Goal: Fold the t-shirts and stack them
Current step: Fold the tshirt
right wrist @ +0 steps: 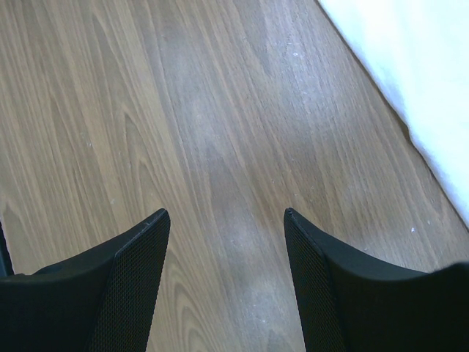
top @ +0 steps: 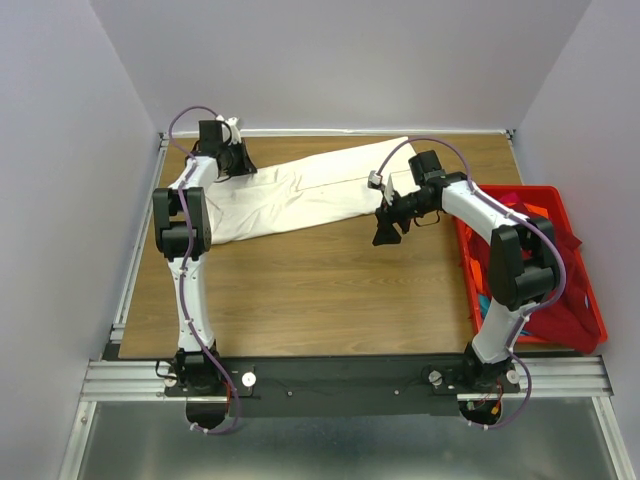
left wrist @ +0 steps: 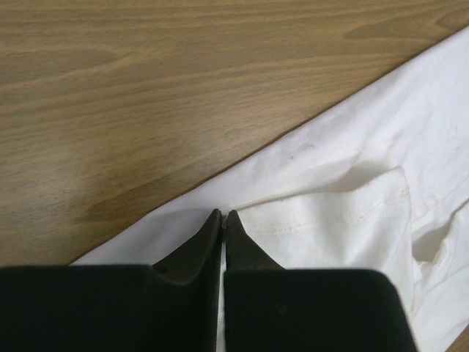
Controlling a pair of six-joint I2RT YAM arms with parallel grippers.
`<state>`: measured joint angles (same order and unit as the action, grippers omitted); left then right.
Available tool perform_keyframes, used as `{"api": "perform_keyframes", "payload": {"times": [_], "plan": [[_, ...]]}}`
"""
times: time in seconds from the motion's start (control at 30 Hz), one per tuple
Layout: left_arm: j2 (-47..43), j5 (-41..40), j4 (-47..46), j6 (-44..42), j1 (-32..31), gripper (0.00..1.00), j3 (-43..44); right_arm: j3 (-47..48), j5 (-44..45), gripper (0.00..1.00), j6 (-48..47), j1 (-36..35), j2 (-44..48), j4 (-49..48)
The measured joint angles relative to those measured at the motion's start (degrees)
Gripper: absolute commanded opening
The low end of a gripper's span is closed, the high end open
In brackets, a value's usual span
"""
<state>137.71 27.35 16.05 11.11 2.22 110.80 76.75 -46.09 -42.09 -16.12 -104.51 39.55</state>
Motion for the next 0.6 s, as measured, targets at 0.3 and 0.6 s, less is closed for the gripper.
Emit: {"api": "perform_keyframes", "payload": {"times": [0.3,0.6], "plan": [[0.0,-0.9,0.0,-0.3,0.0,0.00,1.9,0.0,0.0,0.71,0.0,0.0,0.0,0.0],[0.0,-0.9,-0.3,-0.7,-0.4,0.29,8.9,0.0,0.0,0.71,0.0,0.0,0.0,0.0]]}}
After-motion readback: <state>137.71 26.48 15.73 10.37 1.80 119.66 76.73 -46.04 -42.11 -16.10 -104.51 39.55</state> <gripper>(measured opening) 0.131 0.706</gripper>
